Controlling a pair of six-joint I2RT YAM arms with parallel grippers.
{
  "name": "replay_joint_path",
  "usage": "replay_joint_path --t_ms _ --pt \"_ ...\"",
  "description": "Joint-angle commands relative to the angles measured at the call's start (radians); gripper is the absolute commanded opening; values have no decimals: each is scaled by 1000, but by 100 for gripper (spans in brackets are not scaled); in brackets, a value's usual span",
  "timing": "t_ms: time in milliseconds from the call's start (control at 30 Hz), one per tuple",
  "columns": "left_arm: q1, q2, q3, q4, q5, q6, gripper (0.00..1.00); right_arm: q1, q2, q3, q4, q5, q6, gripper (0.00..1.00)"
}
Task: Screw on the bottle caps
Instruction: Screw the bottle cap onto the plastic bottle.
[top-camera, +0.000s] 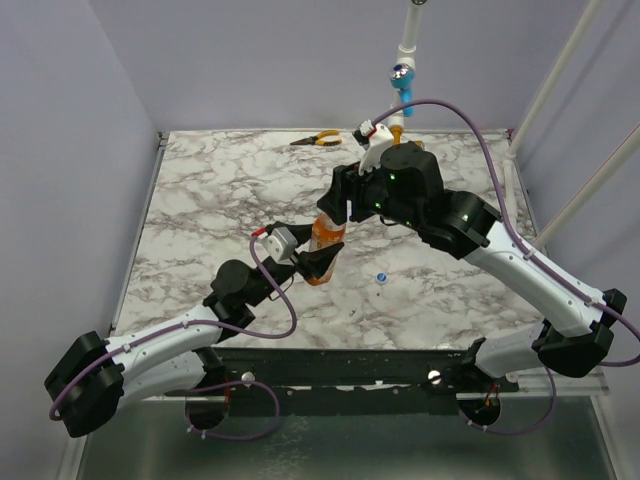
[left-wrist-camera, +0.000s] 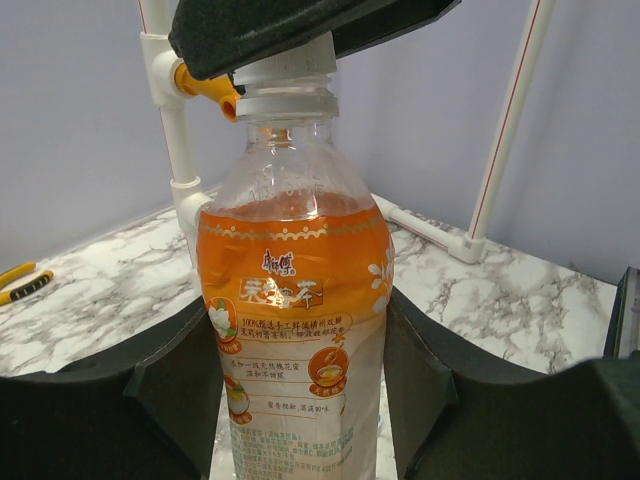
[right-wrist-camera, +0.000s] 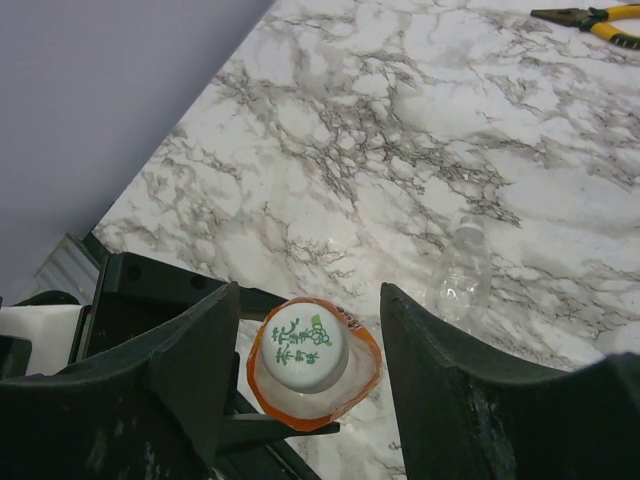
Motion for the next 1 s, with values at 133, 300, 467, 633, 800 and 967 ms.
replay_joint_path --t_ms 133,300,467,633,800,967 --pt "2 3 22 -2 23 -8 34 11 -15 17 2 38 -1 59" --pt "2 5 24 -1 22 -7 34 14 -16 10 3 44 -1 56" --pt "2 6 24 -1 20 -7 34 16 -17 6 3 51 1 54" --pt "2 5 26 -1 19 -5 34 17 -20 0 3 54 4 53" --pt "2 9 28 -1 18 -4 34 16 -23 -9 3 55 7 53" --pt "2 12 32 -1 16 -4 34 17 -25 -16 3 58 9 50"
